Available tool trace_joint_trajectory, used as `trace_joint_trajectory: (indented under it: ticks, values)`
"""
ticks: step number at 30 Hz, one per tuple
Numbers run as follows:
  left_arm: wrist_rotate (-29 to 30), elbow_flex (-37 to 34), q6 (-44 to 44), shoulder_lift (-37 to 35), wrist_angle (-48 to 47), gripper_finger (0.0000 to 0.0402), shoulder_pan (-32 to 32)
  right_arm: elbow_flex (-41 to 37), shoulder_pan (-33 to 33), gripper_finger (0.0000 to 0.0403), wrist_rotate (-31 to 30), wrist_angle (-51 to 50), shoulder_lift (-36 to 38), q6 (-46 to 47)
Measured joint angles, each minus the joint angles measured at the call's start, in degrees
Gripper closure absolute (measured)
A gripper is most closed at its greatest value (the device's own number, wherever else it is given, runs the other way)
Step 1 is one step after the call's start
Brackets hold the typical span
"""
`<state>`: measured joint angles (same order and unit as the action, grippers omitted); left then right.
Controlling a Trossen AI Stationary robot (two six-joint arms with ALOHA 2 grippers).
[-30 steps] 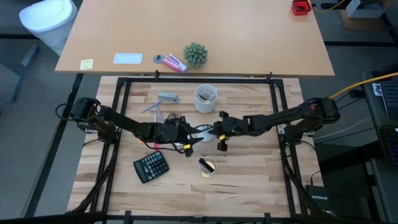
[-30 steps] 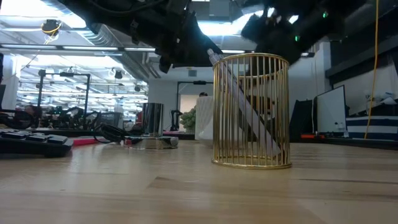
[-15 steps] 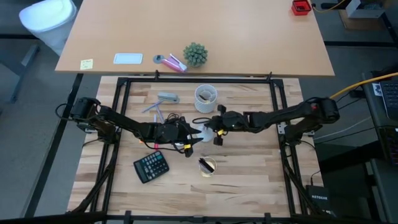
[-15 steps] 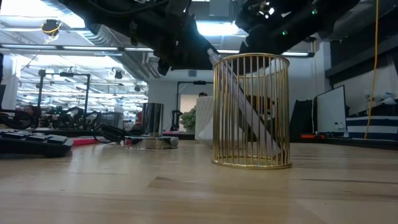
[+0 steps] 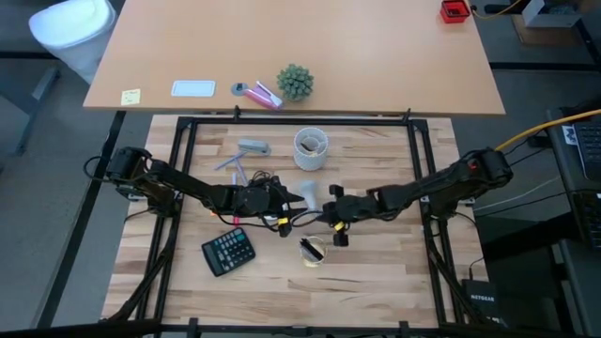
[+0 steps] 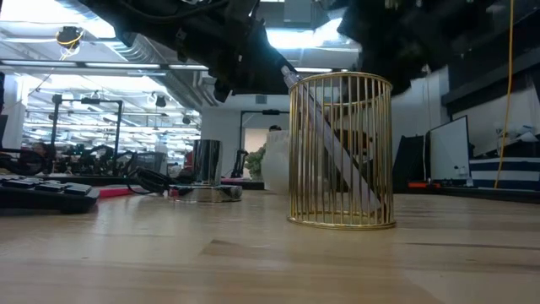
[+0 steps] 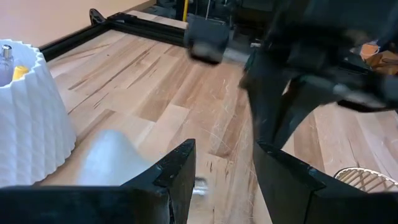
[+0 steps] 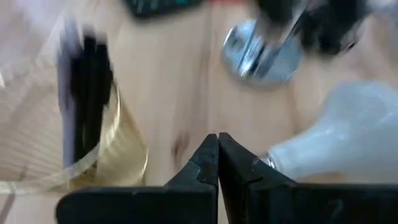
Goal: Screw lightbulb
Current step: Insert the lightbulb into the lamp
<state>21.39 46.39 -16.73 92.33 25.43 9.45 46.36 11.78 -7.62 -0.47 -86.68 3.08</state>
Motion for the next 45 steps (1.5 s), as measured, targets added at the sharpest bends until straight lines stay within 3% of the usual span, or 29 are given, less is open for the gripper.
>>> trace_joint_trajectory:
  ticks: [5, 10, 15, 19, 24, 27, 35, 40, 45]
  values:
    - [0.00, 0.00, -1.39, 0.00, 0.07, 0.0249, 0.00, 0.03, 0.97, 0.0398, -5.70, -0.42, -0.06, -0.04]
    - [0.02, 0.00, -8.11, 0.00, -0.29, 0.0249, -0.03, 0.14, 0.30, 0.0398, -13.80, -1.18, 0.31, -0.34]
    - [0.22, 0.00, -18.40, 0.00, -0.84, 0.0249, -1.60, -0.16, -4.74, 0.0398, -13.39, -4.95, 0.13, -0.31]
    - [0.40, 0.02, -31.70, 0.60, -0.70, 0.0249, -3.94, -0.34, -8.58, 0.0398, -13.19, -7.78, 0.09, -0.29]
    - [-0.14, 0.02, -50.23, 4.29, -0.94, 0.0249, -4.95, -0.34, -12.49, 0.0398, -5.58, -6.16, 0.09, -0.29]
    - [-0.12, 0.15, -55.55, 4.94, 0.10, 0.0249, -4.15, -0.29, -14.88, 0.0398, 0.16, -5.60, -0.79, -0.51]
    - [1.04, 2.47, -50.87, 4.20, 8.03, 0.0249, -1.54, -0.29, -18.69, 0.0398, 4.62, -4.21, -8.20, -5.03]
    - [-0.69, 5.61, -47.67, 4.26, 7.67, 0.0249, 0.37, -0.29, -18.98, 0.0398, 9.17, 0.98, -14.09, -5.10]
    - [-1.79, 6.24, -51.53, 4.25, 5.19, 0.0249, 4.04, -0.05, -19.02, 0.0398, 11.67, 6.02, -17.79, -5.08]
